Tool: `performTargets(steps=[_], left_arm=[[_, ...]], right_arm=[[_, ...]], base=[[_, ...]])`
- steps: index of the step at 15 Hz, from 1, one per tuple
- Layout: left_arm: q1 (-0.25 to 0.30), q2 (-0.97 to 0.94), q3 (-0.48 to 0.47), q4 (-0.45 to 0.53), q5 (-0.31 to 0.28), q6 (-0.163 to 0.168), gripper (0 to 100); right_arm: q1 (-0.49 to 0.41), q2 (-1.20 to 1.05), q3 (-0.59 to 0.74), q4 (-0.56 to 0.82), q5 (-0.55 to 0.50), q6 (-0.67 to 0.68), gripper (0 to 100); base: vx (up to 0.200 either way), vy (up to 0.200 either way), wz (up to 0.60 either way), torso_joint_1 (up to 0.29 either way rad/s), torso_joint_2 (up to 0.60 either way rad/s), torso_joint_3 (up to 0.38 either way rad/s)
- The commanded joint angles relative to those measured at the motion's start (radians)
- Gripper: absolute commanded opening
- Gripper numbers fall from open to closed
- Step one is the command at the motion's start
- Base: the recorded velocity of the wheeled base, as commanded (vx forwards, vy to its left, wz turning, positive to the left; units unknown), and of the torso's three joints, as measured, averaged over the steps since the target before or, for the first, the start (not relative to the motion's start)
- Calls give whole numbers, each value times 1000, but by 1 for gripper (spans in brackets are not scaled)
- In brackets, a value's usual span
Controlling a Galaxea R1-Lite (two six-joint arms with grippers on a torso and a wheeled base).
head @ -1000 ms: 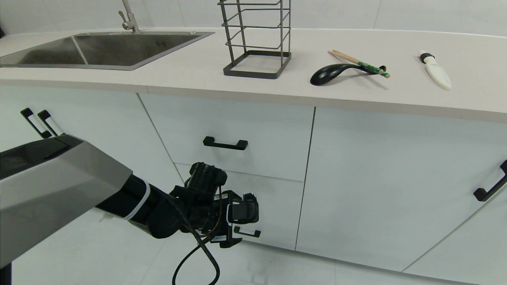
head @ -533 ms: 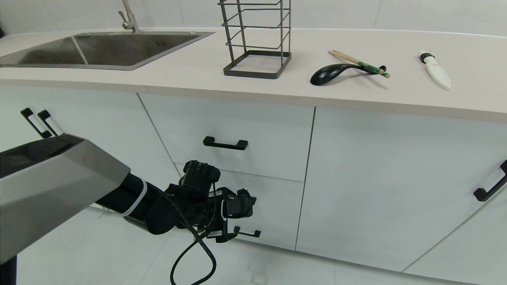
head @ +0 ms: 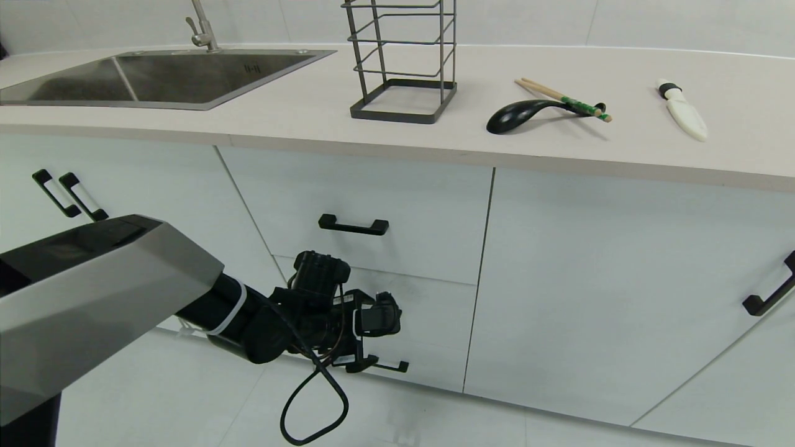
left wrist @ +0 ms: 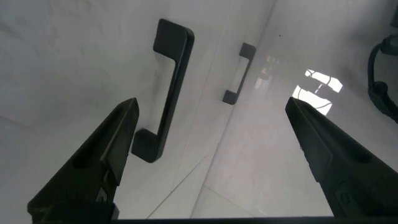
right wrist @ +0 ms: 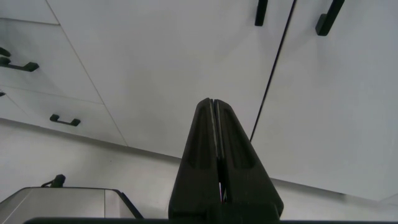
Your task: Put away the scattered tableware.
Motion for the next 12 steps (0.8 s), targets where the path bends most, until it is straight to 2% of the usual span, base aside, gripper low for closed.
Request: performTargets(steps=[1,3,6,12], left_arm=[[1,14,-5,-1,-1,0,100],[3,36,-28,-5,-1,6,100],[6,72,-65,-5,-1,39,100],[5,103,-55,-4,-16,42,100]], right_arm=[[0,1,0,0,0,0,0],[0,1,0,0,0,0,0],[0,1,0,0,0,0,0],[0,1,0,0,0,0,0]], base=[[0,0,0,0,0,0],[0,0,0,0,0,0],[0,0,0,0,0,0],[0,0,0,0,0,0]])
